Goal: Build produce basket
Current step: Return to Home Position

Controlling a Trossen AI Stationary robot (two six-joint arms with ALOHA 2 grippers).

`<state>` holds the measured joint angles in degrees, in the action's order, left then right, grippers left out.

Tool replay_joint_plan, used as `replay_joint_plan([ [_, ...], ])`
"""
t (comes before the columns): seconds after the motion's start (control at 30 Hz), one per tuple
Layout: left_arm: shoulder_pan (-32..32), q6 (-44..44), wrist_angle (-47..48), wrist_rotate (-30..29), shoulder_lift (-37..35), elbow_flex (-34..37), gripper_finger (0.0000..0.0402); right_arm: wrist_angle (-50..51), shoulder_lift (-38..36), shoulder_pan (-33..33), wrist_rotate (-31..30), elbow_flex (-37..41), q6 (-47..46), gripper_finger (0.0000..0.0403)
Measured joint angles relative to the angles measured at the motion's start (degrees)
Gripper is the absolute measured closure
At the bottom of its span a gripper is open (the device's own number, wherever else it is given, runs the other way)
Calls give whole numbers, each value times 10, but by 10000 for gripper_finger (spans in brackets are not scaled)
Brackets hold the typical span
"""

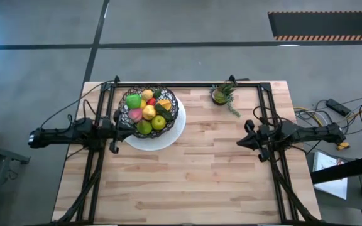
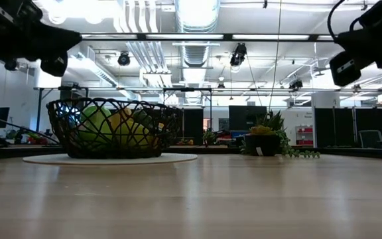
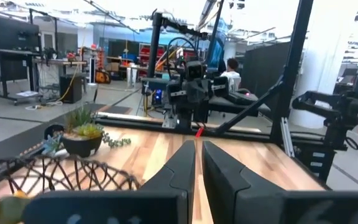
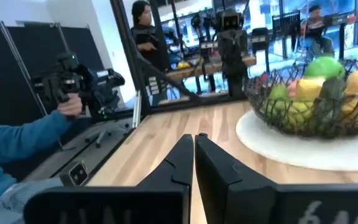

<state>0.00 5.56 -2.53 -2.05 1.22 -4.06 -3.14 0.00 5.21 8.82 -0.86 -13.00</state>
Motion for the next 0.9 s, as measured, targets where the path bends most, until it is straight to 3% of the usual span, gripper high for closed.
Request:
replay_joint_plan([
  [0.13,0,4,-24,3,0,34,389,0,1,0,2,2,-5,394],
  [0.63,0,-31,-11,36,0,36,389,-1,0,0,1,2,7,394],
  [0.9,0,-31,2,-30,0,37,389,1,1,0,-51,2,38,394],
])
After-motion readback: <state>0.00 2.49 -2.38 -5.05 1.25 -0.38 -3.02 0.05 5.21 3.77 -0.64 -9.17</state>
